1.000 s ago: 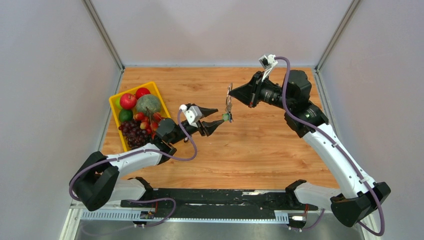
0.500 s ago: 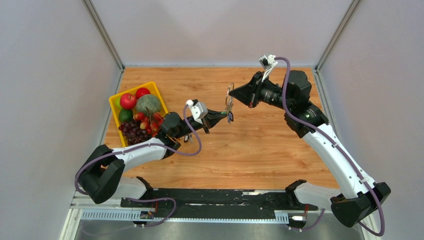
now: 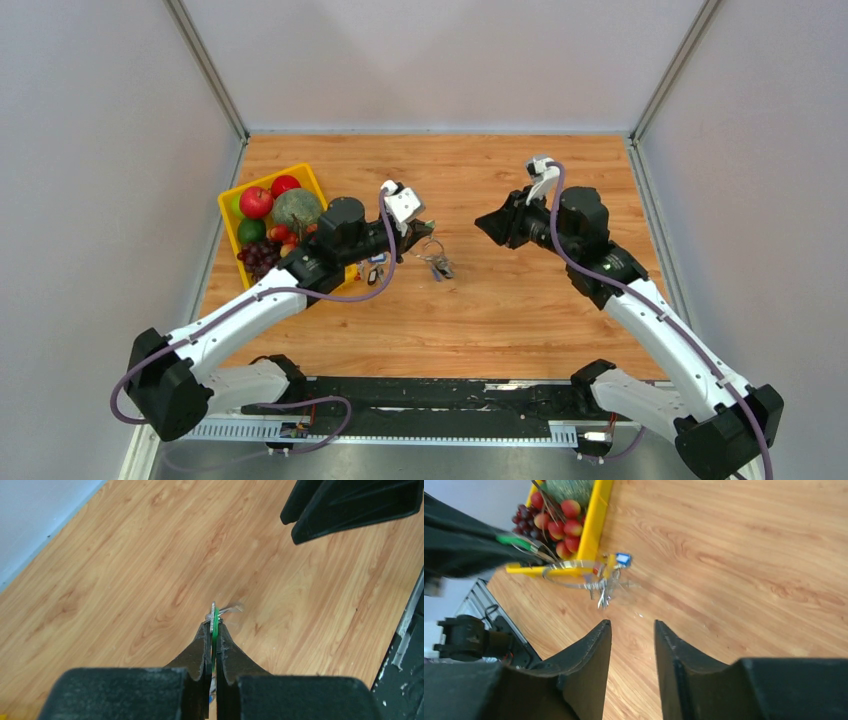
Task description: Remove the keys from the keyring
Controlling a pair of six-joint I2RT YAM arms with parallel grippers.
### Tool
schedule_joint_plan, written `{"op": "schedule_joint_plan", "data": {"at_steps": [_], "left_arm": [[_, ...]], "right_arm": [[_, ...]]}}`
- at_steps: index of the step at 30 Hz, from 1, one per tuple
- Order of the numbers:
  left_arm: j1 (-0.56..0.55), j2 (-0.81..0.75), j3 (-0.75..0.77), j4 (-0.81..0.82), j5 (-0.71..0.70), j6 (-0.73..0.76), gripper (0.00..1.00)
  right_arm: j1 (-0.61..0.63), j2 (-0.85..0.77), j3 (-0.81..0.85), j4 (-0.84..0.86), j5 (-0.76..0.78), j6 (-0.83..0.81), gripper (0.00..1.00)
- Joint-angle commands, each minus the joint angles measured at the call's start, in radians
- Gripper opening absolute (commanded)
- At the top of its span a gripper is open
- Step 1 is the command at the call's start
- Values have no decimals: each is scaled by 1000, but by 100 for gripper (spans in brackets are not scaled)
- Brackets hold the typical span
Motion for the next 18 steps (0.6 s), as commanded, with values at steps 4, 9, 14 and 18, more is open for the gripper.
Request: {"op": "schedule_joint_plan", "data": {"at_steps": [4, 9, 14, 18], "left_arm": [[-10, 89, 347, -554, -55, 151, 0], [-21, 111, 443, -690, -104, 276, 0], [-23, 170, 596, -840, -73, 296, 0], [-24, 157, 607, -847, -58, 316, 0]], "right_arm": [[7, -31, -100, 178, -91, -55, 49], [9, -59, -204, 436, -208, -60, 61], [13, -53, -251, 613, -286, -73, 72], [19, -27, -255, 703, -327, -77, 76]]}}
